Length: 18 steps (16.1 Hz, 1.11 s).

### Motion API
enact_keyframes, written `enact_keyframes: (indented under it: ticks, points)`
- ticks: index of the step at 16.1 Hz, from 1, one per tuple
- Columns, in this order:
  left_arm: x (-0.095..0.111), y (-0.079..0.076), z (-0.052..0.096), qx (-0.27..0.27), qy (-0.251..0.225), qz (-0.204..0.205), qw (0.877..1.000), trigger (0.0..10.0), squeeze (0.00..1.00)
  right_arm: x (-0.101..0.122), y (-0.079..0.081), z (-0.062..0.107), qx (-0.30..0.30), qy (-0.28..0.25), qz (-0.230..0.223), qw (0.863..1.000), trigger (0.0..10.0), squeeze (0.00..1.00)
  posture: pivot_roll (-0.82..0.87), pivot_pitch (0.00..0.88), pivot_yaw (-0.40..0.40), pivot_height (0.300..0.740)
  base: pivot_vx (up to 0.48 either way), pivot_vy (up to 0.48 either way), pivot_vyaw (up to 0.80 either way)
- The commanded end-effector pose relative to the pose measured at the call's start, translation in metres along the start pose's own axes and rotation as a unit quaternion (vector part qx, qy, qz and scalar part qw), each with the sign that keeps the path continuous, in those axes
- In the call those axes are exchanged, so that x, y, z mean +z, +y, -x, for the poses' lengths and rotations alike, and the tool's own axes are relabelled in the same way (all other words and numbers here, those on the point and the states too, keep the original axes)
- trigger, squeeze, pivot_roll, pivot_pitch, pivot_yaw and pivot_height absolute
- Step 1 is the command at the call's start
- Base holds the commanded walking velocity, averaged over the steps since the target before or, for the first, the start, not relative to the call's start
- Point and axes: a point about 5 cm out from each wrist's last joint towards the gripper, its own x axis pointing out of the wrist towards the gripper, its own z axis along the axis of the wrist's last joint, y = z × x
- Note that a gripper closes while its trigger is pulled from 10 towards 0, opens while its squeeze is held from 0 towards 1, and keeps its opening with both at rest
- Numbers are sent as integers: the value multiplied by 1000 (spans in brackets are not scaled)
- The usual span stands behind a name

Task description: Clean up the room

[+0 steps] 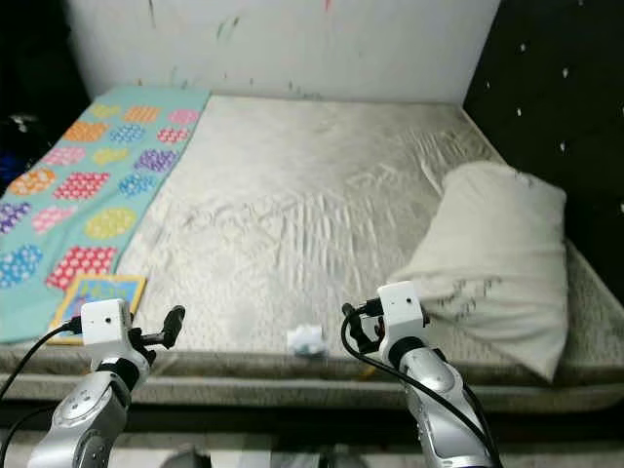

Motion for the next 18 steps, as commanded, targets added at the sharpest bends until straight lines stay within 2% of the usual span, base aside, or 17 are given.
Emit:
enact_keyframes:
  ticks: [1,7,15,18]
  points:
    - [-2,-1,-1,-2,5,-2,1000,10000,0,2,-1,0,1,-5,2,1000,10000,0,-60,0,-37,625,0,0,0]
    - [-2,1,0,3,5,1,1000,10000,0,5,1,-1,11,-18,5,1000,10000,0,-59,0,-39,585,0,0,0]
    - [1,2,2,-1,-15,26,1000,10000,0,11,3,-3,19,-37,0,999,10000,0,-55,0,-42,585,0,0,0]
    - [1,2,2,-5,-18,30,999,10000,0,14,4,-4,21,-45,1,999,10000,0,-55,0,-41,585,294,0,0]
